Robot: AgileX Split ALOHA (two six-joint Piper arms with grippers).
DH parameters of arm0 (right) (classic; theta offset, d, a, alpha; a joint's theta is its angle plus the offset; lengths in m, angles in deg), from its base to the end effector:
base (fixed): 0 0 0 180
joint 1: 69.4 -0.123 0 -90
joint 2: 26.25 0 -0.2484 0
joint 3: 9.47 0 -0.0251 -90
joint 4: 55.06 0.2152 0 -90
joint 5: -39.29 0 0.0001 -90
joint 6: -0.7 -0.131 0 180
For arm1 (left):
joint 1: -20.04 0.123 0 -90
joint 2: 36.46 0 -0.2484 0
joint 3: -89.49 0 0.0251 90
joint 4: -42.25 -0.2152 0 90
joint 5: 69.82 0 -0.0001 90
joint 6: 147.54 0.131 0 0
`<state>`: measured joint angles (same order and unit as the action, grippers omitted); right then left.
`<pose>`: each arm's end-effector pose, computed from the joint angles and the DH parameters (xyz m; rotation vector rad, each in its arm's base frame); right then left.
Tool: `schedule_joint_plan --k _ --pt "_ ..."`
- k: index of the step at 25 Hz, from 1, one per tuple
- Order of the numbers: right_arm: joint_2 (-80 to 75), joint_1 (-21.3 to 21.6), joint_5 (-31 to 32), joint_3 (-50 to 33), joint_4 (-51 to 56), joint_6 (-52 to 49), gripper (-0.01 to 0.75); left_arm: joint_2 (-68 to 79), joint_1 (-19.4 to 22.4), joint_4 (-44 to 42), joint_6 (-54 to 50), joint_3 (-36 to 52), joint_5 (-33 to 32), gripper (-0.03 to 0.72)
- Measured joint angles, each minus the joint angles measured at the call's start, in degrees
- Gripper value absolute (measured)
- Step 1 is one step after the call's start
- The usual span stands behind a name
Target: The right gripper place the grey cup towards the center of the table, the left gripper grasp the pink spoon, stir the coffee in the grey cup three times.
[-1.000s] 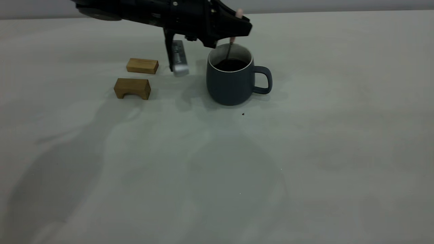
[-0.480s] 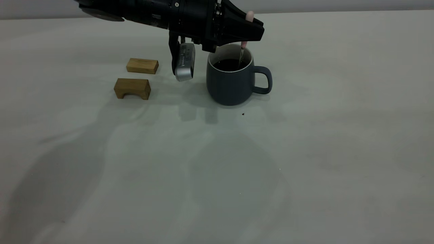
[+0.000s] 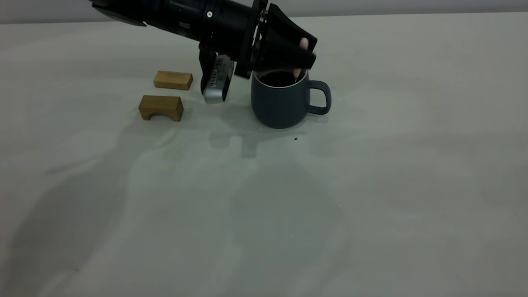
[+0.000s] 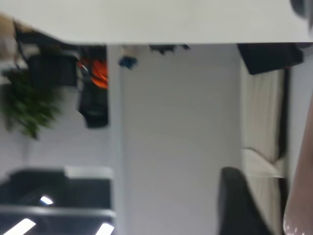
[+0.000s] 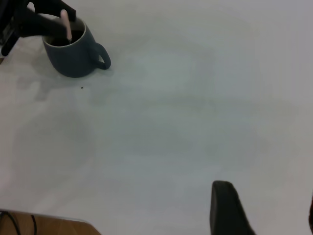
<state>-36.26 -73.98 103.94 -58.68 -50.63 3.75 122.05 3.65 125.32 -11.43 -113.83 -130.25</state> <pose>0.0351 0.0120 0.2251 -0.1483 2.1561 0.1100 0.3867 -0.2317 0.0235 1.4676 -1.6161 1.0467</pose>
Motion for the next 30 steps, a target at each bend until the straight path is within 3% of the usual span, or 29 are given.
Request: schedule_joint_plan --k 3,6,12,19,30 --pt "0.0 0.0 0.0 0.0 0.0 0.0 0.438 -0.4 0.0 -2.0 6.9 0.0 0.1 0.564" --pt "0.0 0.0 0.0 0.0 0.0 0.0 0.438 -2.2 0.1 -5.3 14.9 0.0 -0.7 0.585" --pt "0.0 0.0 0.0 0.0 0.0 0.0 0.438 -9.2 0.2 -20.1 32.0 0.0 -5.3 0.528" --pt "0.0 0.0 0.0 0.0 0.0 0.0 0.438 -17.1 0.2 -38.8 49.6 0.0 -6.5 0.449" --pt "0.0 0.0 0.0 0.0 0.0 0.0 0.438 -37.4 0.2 -54.7 57.6 0.0 -6.5 0.395"
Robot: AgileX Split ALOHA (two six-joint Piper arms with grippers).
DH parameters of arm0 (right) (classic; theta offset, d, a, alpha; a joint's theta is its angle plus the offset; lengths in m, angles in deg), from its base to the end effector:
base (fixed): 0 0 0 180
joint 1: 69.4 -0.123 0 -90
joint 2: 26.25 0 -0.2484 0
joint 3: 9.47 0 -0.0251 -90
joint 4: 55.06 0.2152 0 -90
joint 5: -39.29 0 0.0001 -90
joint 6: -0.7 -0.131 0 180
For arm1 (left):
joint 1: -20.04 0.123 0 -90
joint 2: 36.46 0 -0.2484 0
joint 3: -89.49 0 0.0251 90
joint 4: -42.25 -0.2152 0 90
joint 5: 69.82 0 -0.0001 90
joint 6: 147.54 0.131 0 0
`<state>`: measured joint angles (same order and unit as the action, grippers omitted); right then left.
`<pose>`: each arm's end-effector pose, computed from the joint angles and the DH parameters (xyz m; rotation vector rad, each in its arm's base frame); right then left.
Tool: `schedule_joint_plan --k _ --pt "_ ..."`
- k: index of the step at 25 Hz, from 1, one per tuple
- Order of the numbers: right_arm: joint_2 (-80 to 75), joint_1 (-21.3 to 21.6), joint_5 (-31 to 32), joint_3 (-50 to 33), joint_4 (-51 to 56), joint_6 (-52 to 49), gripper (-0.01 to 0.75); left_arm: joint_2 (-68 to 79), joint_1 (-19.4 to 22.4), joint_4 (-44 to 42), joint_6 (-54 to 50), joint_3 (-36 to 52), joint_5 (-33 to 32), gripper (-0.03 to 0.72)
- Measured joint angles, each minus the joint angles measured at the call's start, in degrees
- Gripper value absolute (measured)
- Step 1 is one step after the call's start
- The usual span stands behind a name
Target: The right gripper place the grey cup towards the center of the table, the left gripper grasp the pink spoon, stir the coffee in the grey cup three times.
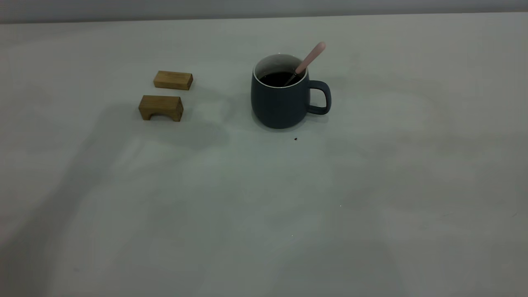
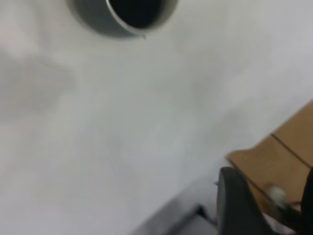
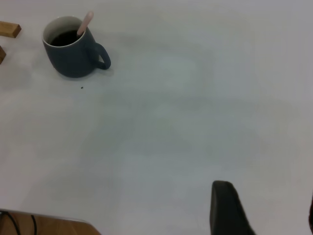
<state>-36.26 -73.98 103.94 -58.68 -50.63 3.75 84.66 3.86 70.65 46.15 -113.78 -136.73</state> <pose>0.0351 0.0120 0.2251 -0.1483 2.1561 0.1100 0.3502 -0.1613 0.2191 0.5379 2.7569 -0.6975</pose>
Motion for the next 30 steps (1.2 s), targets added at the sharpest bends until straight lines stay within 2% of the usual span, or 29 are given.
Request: schedule_joint_plan --k 3,6,11,17,24,26,30 --pt "0.0 0.0 0.0 0.0 0.0 0.0 0.438 -7.2 0.0 -6.5 -1.0 0.1 0.0 0.395" --pt "0.0 0.0 0.0 0.0 0.0 0.0 0.438 -14.7 -0.3 -14.1 -7.2 1.8 0.0 0.393" --pt "0.0 0.0 0.0 0.0 0.0 0.0 0.438 -28.1 -0.4 -24.1 -16.2 8.6 0.0 0.393" --pt "0.0 0.0 0.0 0.0 0.0 0.0 0.438 -49.3 -0.4 -28.4 -12.1 23.7 0.0 0.393" --pt "0.0 0.0 0.0 0.0 0.0 0.0 0.438 -73.2 -0.2 -29.9 -11.3 47.2 2.2 0.393" --pt "0.0 0.0 0.0 0.0 0.0 0.0 0.438 -79.5 1.7 -28.8 -11.3 54.4 4.5 0.393" --pt "0.0 0.0 0.0 0.0 0.0 0.0 0.438 -89.5 8.1 -27.9 -11.3 66.0 5.2 0.393"
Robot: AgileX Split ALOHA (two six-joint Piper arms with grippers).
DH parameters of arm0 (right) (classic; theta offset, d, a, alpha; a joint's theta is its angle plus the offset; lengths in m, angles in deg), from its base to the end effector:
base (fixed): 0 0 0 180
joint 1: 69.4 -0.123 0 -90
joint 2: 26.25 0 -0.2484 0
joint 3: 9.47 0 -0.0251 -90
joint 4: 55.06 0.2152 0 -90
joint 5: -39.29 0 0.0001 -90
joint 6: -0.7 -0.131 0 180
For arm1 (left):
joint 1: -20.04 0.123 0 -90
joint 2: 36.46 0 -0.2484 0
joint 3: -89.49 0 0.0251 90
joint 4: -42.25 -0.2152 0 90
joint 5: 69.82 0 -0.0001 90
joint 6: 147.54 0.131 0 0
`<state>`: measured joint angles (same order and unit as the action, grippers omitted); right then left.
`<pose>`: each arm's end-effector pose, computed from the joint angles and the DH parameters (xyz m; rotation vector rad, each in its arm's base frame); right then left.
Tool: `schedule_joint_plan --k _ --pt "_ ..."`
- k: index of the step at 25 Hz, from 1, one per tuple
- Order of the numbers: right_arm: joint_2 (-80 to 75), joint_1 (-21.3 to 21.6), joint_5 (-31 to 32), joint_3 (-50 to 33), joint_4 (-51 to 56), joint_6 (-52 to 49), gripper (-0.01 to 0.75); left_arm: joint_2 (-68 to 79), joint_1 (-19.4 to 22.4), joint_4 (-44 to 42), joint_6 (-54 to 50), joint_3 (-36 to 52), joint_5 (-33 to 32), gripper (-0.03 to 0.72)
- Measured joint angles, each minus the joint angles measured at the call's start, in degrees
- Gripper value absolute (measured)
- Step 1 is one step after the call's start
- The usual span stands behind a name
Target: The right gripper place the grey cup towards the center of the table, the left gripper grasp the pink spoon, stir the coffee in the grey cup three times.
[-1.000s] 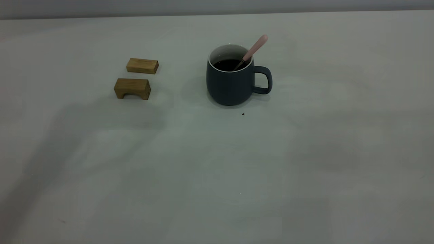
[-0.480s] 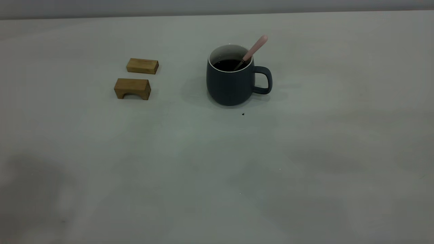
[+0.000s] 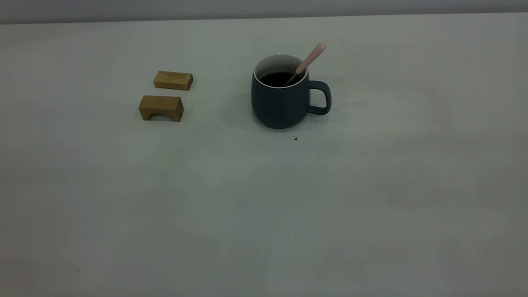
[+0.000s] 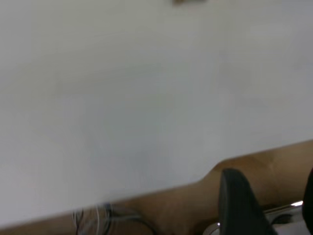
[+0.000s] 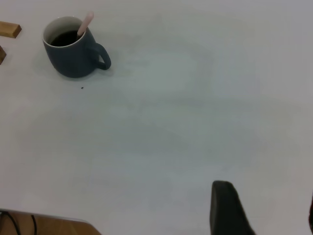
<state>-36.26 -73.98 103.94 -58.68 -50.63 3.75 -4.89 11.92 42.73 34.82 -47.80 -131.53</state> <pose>0.0351 0.0120 0.2251 -0.1483 2.1561 0.1100 0.0787 -0.0122 0.2412 0.2157 2.3644 -0.0589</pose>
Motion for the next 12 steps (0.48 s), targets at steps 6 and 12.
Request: schedule_joint_plan --k 6,12 --pt "0.0 0.0 0.0 0.0 0.0 0.0 0.438 -12.3 4.8 -0.5 0.2 5.2 -2.3 0.393" --pt "0.0 0.0 0.0 0.0 0.0 0.0 0.438 -23.0 5.3 -0.5 0.2 5.5 -2.6 0.393"
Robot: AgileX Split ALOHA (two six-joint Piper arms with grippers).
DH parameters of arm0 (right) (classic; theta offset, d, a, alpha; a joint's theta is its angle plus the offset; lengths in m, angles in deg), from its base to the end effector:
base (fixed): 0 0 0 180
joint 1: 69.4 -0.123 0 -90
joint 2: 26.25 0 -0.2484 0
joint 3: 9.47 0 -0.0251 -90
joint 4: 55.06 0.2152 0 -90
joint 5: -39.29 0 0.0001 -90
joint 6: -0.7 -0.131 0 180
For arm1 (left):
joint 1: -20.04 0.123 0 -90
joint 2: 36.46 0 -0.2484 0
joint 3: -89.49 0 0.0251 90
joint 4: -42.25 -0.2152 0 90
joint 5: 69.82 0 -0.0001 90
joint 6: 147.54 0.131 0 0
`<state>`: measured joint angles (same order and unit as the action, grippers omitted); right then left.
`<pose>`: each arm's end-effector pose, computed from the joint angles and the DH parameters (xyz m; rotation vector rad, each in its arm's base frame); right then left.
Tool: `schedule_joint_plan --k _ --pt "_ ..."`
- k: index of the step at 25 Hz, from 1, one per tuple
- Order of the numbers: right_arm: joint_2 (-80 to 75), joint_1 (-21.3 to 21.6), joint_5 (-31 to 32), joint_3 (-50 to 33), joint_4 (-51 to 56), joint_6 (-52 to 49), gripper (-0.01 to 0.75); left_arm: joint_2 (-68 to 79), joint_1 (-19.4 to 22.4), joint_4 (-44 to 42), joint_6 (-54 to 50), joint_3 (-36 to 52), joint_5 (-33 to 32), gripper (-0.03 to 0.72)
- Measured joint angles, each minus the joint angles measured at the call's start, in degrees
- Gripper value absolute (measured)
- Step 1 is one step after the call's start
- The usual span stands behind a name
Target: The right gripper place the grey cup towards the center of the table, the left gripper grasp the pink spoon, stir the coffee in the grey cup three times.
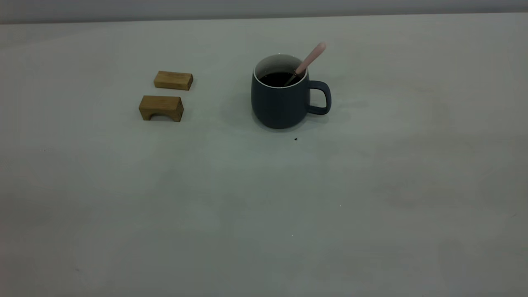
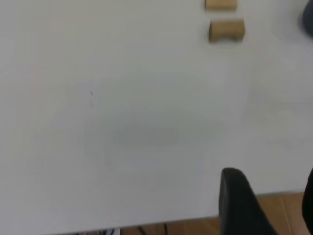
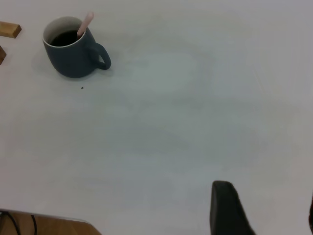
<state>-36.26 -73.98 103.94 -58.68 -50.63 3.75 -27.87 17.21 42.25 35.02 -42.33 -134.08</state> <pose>0.0351 0.0120 0.2251 -0.1483 2.1561 0.1100 0.0328 -0.0016 0.2314 0.0993 2.1100 -0.0028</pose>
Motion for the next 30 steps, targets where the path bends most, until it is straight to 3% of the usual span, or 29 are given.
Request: schedule_joint_plan --k 30 --pt "0.0 0.0 0.0 0.0 0.0 0.0 0.438 -0.7 0.0 0.4 0.0 0.0 -0.3 0.390"
